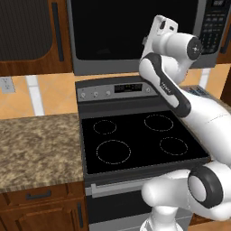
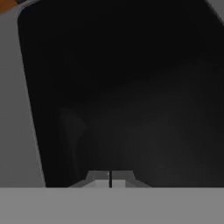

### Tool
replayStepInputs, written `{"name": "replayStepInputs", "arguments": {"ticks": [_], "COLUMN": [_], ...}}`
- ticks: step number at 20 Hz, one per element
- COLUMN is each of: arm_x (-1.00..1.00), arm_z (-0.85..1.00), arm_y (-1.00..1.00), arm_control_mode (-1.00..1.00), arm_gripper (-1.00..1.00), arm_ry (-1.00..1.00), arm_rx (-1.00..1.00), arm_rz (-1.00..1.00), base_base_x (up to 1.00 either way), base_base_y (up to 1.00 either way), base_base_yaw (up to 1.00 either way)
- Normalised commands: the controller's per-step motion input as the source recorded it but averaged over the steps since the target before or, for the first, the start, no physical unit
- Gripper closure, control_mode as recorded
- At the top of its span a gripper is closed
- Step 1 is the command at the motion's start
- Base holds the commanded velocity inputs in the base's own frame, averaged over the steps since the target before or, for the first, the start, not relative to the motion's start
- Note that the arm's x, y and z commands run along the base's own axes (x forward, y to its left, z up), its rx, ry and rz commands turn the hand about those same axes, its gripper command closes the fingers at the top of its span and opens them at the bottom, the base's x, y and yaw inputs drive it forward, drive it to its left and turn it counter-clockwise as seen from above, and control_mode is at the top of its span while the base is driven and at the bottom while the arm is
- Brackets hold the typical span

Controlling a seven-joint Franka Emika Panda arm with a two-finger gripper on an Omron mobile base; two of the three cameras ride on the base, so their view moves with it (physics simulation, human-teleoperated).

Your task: Open the microwave, place the bowl with waffle inside the microwave, then close the microwave door and turn it on.

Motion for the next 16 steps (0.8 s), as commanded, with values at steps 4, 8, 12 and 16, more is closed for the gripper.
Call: {"name": "replayStepInputs", "arguments": {"ticks": [4, 8, 12, 16], "arm_x": [-1.0, -1.0, -1.0, -1.0], "arm_z": [0.37, 0.03, 0.0, 0.01], "arm_y": [-0.26, -0.52, -0.68, -0.4], "arm_control_mode": [-1.0, -1.0, -1.0, -1.0], "arm_gripper": [1.0, 1.0, 1.0, 1.0], "arm_ry": [0.0, 0.0, -0.01, -0.01], "arm_rx": [0.04, 0.03, 0.05, 0.04], "arm_rz": [0.0, 0.0, 0.0, 0.0], "base_base_x": [0.0, 0.0, 0.0, 0.0], "base_base_y": [0.0, 0.0, 0.0, 0.0], "base_base_yaw": [0.0, 0.0, 0.0, 0.0]}}
